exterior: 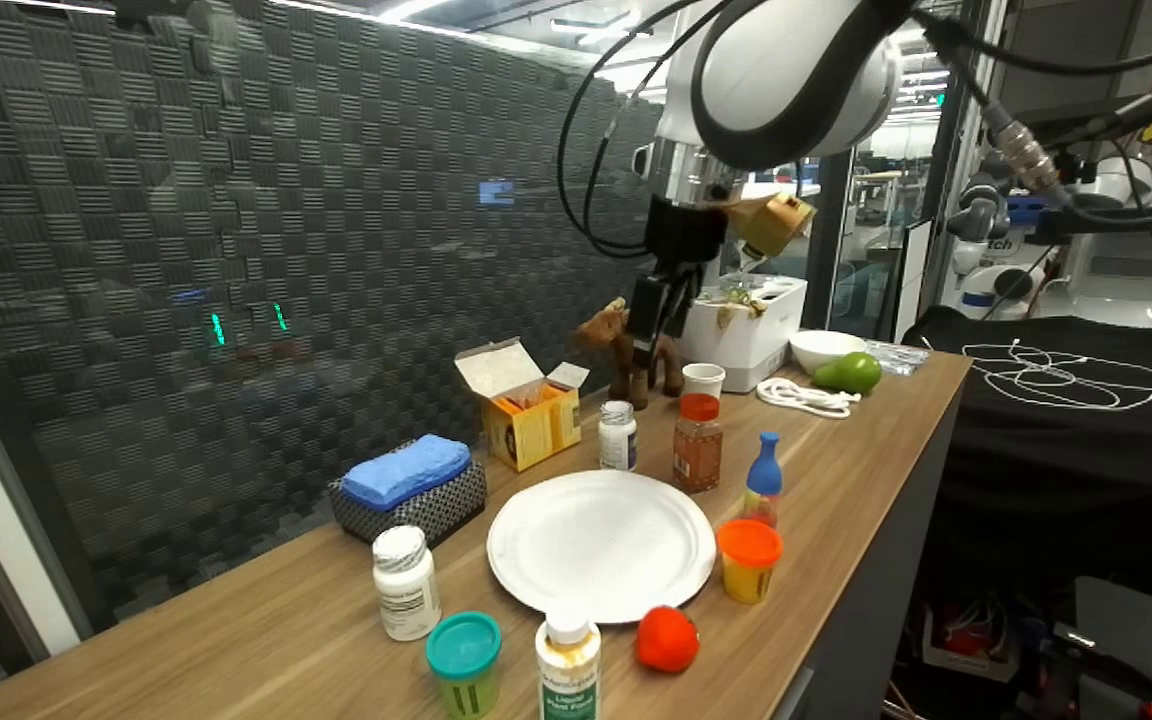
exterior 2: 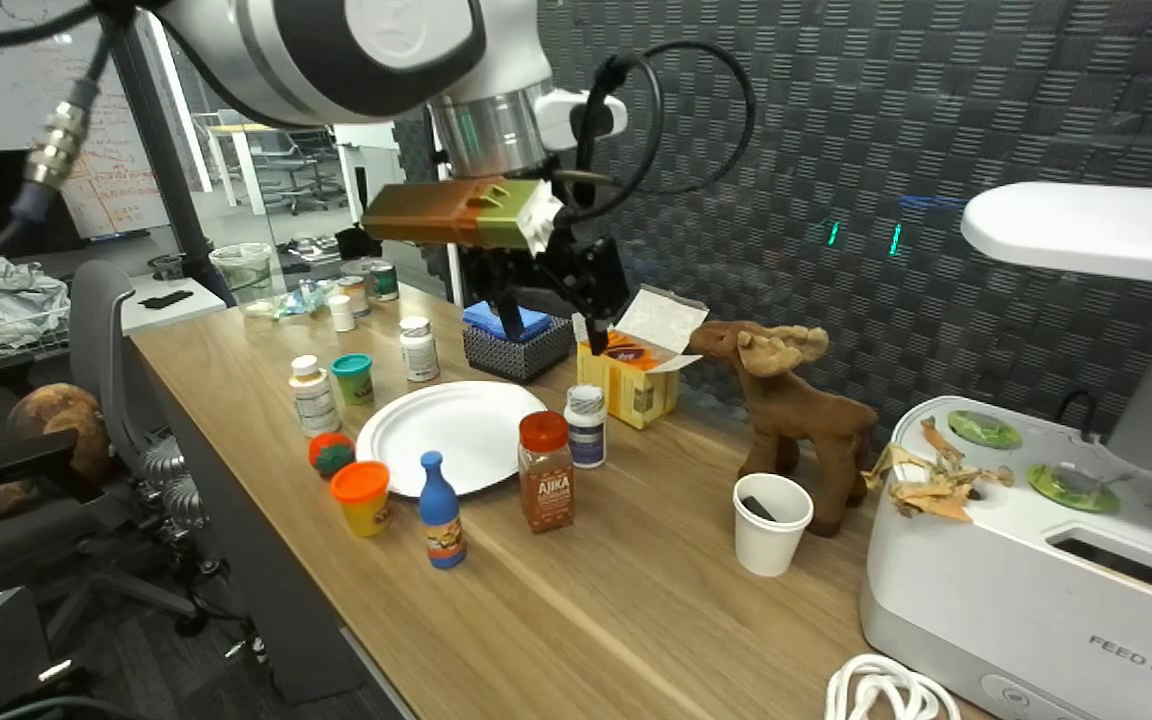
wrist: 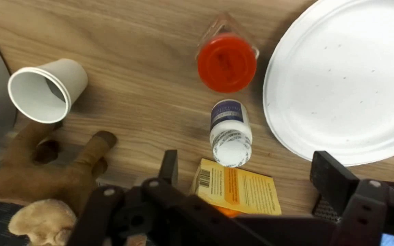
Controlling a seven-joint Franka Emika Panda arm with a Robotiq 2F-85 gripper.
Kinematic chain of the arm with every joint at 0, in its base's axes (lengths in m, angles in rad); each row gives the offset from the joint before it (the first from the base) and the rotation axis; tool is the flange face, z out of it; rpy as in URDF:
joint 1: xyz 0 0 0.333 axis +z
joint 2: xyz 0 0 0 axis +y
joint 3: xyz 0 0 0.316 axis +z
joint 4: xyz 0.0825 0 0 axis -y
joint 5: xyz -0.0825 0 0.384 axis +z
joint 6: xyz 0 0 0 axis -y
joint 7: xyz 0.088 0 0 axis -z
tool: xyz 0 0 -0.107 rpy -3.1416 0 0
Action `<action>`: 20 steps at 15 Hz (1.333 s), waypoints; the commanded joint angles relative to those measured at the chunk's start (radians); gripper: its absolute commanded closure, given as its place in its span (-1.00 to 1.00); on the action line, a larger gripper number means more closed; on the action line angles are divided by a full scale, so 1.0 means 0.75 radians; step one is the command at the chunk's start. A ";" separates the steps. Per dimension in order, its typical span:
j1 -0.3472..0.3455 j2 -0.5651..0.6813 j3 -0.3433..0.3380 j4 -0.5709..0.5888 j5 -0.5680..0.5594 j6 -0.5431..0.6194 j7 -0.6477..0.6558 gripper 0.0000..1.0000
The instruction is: Put the bottles on the tray
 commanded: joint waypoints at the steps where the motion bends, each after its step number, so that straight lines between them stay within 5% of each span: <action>1: -0.033 0.199 0.036 0.188 0.052 0.058 -0.004 -1.00; 9: -0.047 0.402 0.071 0.355 0.047 -0.006 0.031 -1.00; 19: -0.048 0.444 0.041 0.439 0.043 -0.208 0.141 -1.00; 20: -0.048 0.442 0.041 0.444 0.043 -0.229 0.150 -0.78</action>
